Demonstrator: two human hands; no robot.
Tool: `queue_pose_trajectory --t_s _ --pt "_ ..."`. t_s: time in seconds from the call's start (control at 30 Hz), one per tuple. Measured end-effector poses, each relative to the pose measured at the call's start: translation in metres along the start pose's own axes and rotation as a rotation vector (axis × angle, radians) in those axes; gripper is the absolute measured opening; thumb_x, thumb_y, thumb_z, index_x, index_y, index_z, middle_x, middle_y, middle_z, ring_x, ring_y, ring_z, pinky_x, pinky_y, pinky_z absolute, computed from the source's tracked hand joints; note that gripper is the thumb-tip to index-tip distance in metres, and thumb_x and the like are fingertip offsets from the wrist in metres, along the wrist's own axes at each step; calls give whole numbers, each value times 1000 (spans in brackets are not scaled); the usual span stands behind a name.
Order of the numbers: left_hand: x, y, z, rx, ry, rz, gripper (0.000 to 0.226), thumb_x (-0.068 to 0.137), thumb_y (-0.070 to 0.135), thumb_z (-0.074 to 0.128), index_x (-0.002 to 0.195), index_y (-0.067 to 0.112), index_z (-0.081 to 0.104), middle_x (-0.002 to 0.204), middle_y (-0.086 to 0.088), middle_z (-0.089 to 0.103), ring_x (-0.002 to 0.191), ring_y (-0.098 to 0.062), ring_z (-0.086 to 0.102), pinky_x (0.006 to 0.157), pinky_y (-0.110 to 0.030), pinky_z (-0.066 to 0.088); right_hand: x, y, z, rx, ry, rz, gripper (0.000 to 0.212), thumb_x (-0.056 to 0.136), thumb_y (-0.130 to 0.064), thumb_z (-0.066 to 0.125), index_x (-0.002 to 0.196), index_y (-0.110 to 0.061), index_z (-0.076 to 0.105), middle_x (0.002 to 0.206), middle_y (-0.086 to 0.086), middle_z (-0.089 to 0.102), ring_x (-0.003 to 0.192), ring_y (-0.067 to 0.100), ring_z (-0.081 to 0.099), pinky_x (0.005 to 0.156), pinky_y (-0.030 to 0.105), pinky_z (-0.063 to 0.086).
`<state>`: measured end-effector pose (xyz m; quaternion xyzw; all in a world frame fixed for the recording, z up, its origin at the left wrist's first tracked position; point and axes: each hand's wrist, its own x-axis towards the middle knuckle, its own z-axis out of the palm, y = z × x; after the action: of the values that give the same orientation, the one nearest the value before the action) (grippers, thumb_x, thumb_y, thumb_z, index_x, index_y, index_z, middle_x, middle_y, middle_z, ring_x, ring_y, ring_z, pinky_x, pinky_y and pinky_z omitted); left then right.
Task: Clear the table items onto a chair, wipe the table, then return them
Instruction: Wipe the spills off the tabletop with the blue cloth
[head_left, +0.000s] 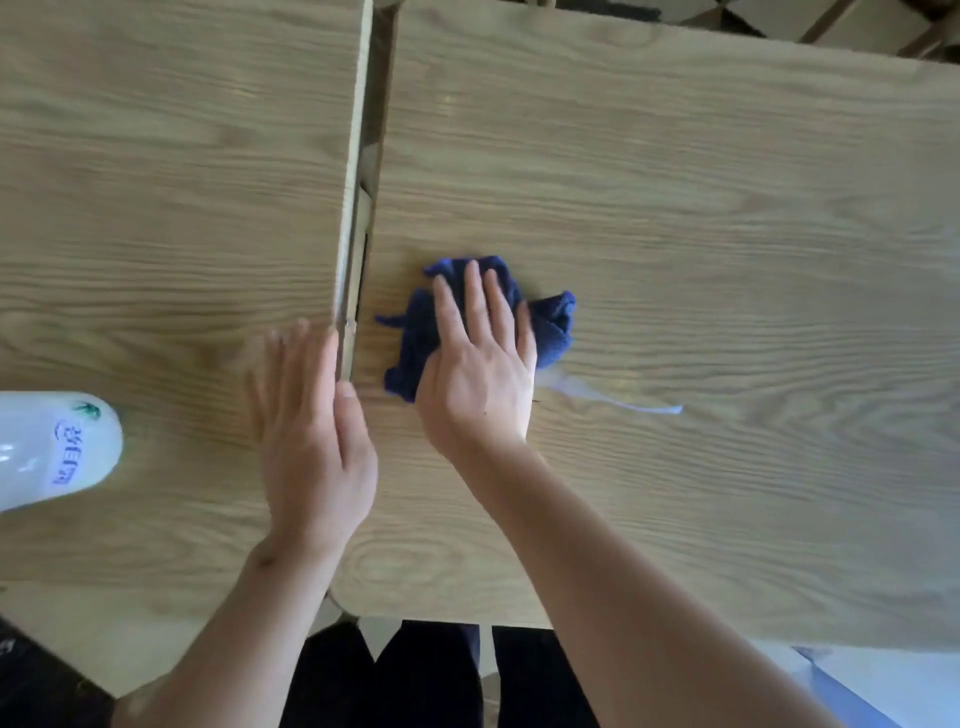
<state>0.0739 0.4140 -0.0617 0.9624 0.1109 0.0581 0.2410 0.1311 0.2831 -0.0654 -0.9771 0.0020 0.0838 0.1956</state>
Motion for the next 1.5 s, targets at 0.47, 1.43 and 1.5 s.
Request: queue_pose_trajectory --t_s 0.47,1.43,1.5 --pt "-83 -19 3 289 -40 -28 54 97 28 43 150 19 40 162 -12 26 152 -29 18 122 -54 16 -18 200 -80 -343 -176 -702 62 81 -21 50 142 -25 52 156 4 39 145 24 36 120 47 24" --pt "-87 -25 5 227 53 34 46 99 25 39 142 20 53 159 -17 30 151 -34 22 121 -55 18 -143 221 -74 -126 183 480 63 88 -32 40 150 -20 40 161 3 31 150 20 23 122 48 17" --pt "-87 -23 4 238 39 33 45 99 25 40 142 20 53 159 -17 30 151 -34 21 121 -56 17 -146 171 -44 -40 307 782 65 90 -33 36 153 -22 33 163 4 24 152 19 16 123 46 10"
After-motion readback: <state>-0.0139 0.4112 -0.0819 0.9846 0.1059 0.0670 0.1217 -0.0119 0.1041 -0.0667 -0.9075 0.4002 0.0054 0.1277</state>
